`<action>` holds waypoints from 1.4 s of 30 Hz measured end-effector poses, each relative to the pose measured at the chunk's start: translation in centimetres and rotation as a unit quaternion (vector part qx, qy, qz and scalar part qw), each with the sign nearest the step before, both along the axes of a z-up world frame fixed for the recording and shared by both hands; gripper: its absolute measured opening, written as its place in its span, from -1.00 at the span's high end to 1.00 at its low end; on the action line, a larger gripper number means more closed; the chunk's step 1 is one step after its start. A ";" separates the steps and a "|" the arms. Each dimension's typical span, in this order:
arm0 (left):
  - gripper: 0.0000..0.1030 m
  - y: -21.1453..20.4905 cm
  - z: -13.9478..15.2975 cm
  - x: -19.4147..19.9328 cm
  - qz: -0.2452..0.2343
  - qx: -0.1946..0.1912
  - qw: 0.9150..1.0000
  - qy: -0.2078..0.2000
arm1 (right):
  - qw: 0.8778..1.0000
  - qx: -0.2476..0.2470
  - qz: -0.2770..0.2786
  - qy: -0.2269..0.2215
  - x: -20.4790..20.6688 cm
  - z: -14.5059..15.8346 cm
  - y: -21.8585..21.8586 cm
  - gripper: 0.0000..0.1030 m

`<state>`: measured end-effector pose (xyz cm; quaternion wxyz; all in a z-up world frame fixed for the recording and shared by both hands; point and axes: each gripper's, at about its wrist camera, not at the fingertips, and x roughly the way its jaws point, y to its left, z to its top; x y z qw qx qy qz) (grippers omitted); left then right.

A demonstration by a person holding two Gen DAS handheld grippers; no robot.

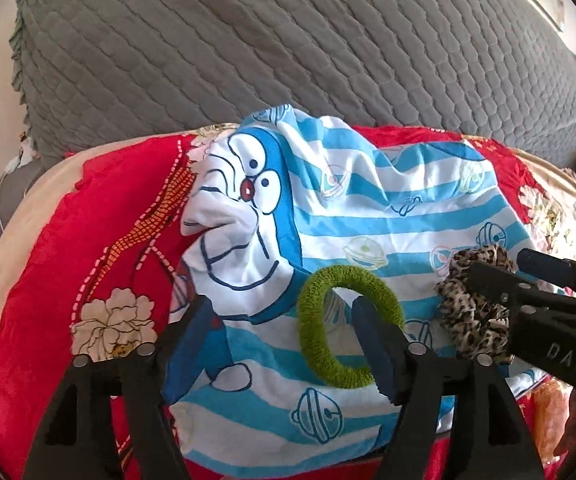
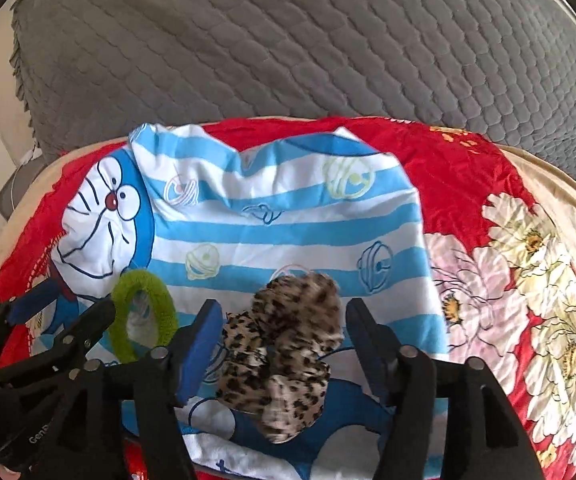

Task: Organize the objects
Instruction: 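Lower and release the hair tie onto the shirt while the right gripper releases the scrunchie beside it, then pull both open tools back from the tray toward the remaining items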

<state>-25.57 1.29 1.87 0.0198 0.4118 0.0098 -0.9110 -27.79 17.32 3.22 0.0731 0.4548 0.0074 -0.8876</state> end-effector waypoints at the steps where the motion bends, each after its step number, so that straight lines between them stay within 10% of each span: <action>1: -0.45 -0.1 0.1 0.2 0.000 0.001 1.000 0.000 | 1.000 -0.001 -0.002 0.002 0.1 0.2 0.2 -0.33; 42: -0.54 -0.7 4.9 10.8 -0.005 0.010 1.000 0.012 | 1.000 0.006 0.002 0.019 12.5 5.3 0.7 -0.67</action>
